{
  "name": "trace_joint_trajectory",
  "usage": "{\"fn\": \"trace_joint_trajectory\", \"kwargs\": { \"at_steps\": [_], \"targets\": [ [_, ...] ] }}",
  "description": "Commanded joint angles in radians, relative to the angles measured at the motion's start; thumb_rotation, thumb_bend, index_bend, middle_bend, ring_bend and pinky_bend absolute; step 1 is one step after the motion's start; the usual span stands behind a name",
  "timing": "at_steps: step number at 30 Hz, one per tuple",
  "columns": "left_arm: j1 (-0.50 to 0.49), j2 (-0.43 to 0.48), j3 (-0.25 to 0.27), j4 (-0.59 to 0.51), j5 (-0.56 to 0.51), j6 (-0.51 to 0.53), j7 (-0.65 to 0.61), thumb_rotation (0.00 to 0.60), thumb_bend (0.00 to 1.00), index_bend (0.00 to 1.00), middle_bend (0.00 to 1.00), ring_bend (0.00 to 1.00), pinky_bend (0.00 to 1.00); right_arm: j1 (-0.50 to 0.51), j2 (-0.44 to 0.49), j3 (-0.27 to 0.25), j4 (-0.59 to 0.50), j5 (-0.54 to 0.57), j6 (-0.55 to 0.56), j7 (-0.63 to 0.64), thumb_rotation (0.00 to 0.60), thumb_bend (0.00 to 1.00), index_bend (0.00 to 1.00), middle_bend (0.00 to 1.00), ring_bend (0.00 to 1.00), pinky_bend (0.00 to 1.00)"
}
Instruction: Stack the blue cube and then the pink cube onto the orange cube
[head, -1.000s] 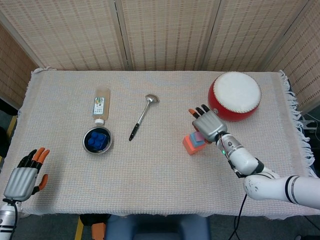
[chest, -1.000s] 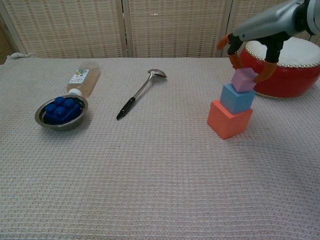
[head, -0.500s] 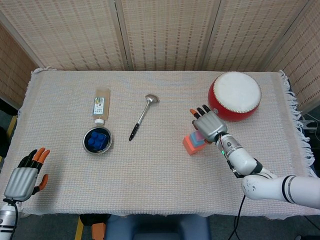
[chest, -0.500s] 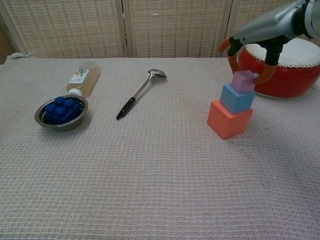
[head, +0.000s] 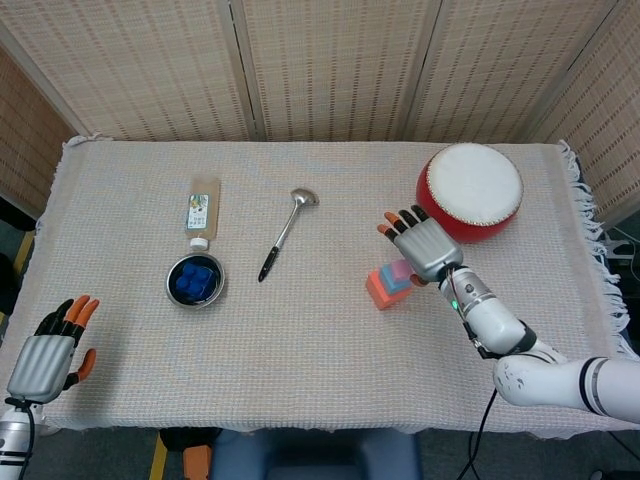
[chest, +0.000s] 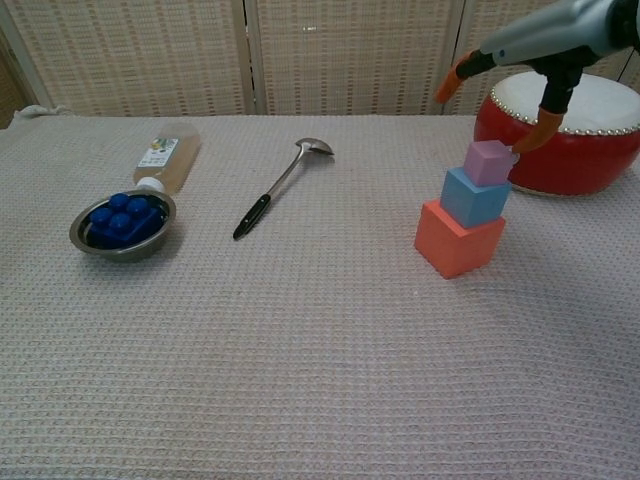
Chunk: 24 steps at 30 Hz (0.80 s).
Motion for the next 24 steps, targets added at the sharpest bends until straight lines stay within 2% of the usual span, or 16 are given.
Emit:
{"fn": "trace_joint_trajectory", "kwargs": {
  "at_steps": [1,3,5,6,9,11,15,18,21,24],
  "targets": [
    [0.002,0.003,0.0,-0.002,0.002,0.004,-0.005,0.6,0.48,0.0,0.0,0.0,0.16,-0.137,0.08,0.026,-0.093,-0.16,0.094,0.164,0.6,0.14,0.0,0.0,0.0,0.0],
    [0.004,0.006,0.0,-0.005,0.004,0.009,-0.01,0.6,0.48,0.0,0.0,0.0,0.16,-0.242,0.104,0.006,-0.123,-0.303,0.179,0.248,0.6,0.14,0.0,0.0,0.0,0.0],
    [0.006,0.009,0.001,-0.007,0.009,0.015,-0.015,0.6,0.48,0.0,0.0,0.0,0.16,-0.345,0.099,-0.036,-0.124,-0.429,0.289,0.276,0.6,0.14,0.0,0.0,0.0,0.0],
    [0.007,0.01,0.001,-0.008,0.013,0.02,-0.018,0.6,0.48,0.0,0.0,0.0,0.16,-0.417,0.083,-0.072,-0.112,-0.504,0.374,0.265,0.6,0.14,0.0,0.0,0.0,0.0],
    [0.009,0.01,0.002,-0.006,0.029,0.035,-0.03,0.6,0.48,0.0,0.0,0.0,0.16,-0.606,0.001,-0.145,-0.054,-0.629,0.598,0.222,0.6,0.14,0.0,0.0,0.0,0.0],
    [0.01,0.004,0.001,0.003,0.045,0.051,-0.04,0.6,0.48,0.0,0.0,0.0,0.17,-0.713,-0.07,-0.161,0.004,-0.672,0.722,0.227,0.6,0.14,0.0,0.0,0.0,0.0],
    [0.011,-0.001,0.001,0.014,0.059,0.065,-0.049,0.6,0.48,0.0,0.0,0.0,0.17,-0.783,-0.123,-0.168,0.06,-0.703,0.794,0.245,0.6,0.14,0.0,0.0,0.0,0.0],
    [0.013,-0.016,0.001,0.044,0.113,0.117,-0.082,0.6,0.48,0.0,0.0,0.0,0.17,-0.929,-0.216,-0.19,0.184,-0.721,0.902,0.33,0.6,0.14,0.0,0.0,0.0,0.0],
    [0.014,-0.03,0.005,0.077,0.139,0.138,-0.107,0.6,0.48,0.0,0.0,0.0,0.17,-0.963,-0.243,-0.173,0.249,-0.789,0.944,0.363,0.6,0.14,0.0,0.0,0.0,0.0],
    [0.015,-0.034,0.008,0.085,0.147,0.145,-0.109,0.6,0.48,0.0,0.0,0.0,0.16,-0.984,-0.247,-0.154,0.263,-0.808,0.946,0.375,0.6,0.14,0.0,0.0,0.0,0.0]
  ]
}}
